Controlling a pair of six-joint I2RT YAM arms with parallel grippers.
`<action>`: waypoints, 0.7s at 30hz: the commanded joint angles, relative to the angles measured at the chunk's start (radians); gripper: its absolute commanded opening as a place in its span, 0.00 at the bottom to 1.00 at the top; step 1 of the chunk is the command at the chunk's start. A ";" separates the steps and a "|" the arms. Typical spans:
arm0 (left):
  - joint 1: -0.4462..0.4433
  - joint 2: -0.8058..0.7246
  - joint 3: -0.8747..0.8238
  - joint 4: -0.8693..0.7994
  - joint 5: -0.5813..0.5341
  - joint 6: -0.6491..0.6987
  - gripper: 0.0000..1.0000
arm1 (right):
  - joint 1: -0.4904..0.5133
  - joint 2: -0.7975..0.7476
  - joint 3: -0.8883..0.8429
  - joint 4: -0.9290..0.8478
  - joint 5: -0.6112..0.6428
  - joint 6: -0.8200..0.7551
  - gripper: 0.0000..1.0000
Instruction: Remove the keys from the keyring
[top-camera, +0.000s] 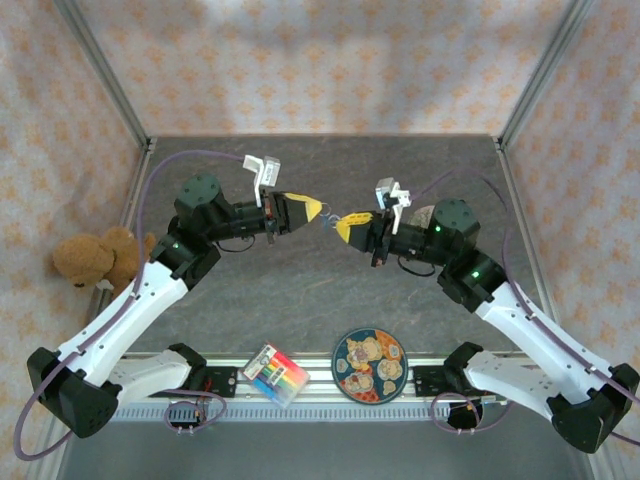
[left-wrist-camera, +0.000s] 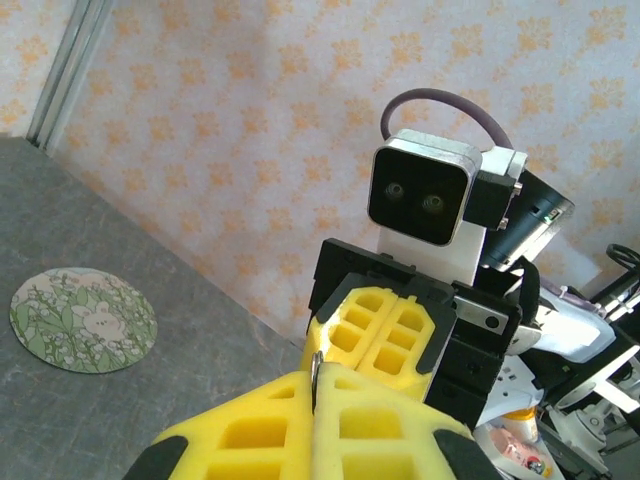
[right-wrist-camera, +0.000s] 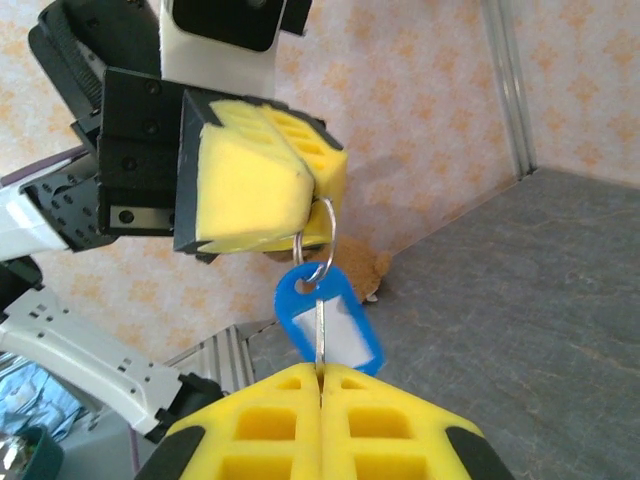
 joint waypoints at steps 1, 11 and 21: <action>-0.010 -0.045 0.003 -0.008 -0.047 0.050 0.00 | 0.002 -0.011 0.046 0.020 0.051 -0.009 0.00; -0.010 -0.107 -0.021 -0.267 -0.260 0.233 0.00 | -0.015 -0.058 0.023 -0.131 0.155 0.006 0.00; -0.010 -0.149 -0.256 -0.262 -0.547 0.234 0.00 | -0.018 -0.184 -0.121 -0.216 0.320 0.039 0.00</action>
